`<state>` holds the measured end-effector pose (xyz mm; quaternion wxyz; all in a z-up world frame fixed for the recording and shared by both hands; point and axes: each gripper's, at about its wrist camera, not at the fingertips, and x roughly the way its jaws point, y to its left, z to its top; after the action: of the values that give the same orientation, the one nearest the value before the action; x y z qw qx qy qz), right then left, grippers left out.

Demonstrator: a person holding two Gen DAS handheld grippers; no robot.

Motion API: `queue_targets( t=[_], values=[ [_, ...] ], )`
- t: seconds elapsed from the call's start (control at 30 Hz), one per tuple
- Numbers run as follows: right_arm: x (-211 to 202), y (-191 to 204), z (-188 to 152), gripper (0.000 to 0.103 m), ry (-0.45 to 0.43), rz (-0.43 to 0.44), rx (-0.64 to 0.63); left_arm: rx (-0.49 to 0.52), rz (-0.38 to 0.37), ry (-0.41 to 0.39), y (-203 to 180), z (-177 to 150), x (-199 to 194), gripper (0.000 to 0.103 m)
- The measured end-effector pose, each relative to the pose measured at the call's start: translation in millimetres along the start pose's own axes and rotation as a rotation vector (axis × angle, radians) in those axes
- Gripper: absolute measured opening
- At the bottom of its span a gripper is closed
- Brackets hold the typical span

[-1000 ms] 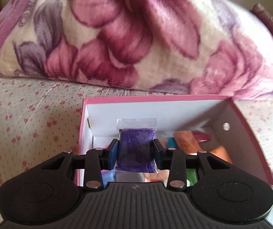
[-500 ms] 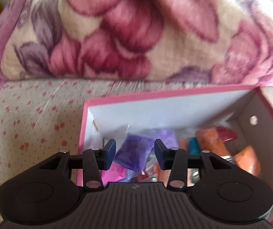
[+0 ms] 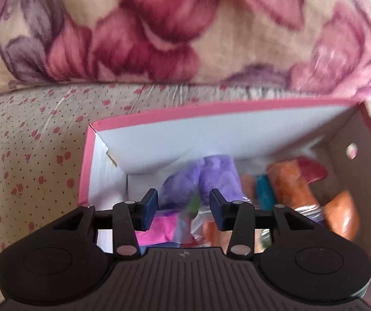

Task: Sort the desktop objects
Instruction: 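Open the left tool and withdraw it from the pink box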

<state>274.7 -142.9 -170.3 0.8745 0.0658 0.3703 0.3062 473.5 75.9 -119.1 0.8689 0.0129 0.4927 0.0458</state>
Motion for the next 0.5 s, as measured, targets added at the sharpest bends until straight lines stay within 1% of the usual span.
queue_targets(
  t=[0.2, 0.33, 0.43, 0.5],
  values=[
    [-5.5, -1.5, 4.2, 0.083, -0.010, -0.003, -0.001, 0.069, 0.070, -0.140, -13.9, -27.6, -36.1, 0.042],
    [-9.2, -2.5, 5.2, 0.083, -0.011, -0.015, -0.006, 0.144, 0.137, -0.212, -30.8, -44.8, -62.7, 0.043],
    [-12.1, -3.4, 6.0, 0.083, -0.011, -0.028, -0.009, 0.187, 0.168, -0.245, -37.8, -51.3, -77.2, 0.051],
    [-14.4, -3.9, 6.2, 0.084, -0.013, -0.038, -0.013, 0.180, 0.168, -0.257, -38.9, -56.4, -87.8, 0.053]
  ],
)
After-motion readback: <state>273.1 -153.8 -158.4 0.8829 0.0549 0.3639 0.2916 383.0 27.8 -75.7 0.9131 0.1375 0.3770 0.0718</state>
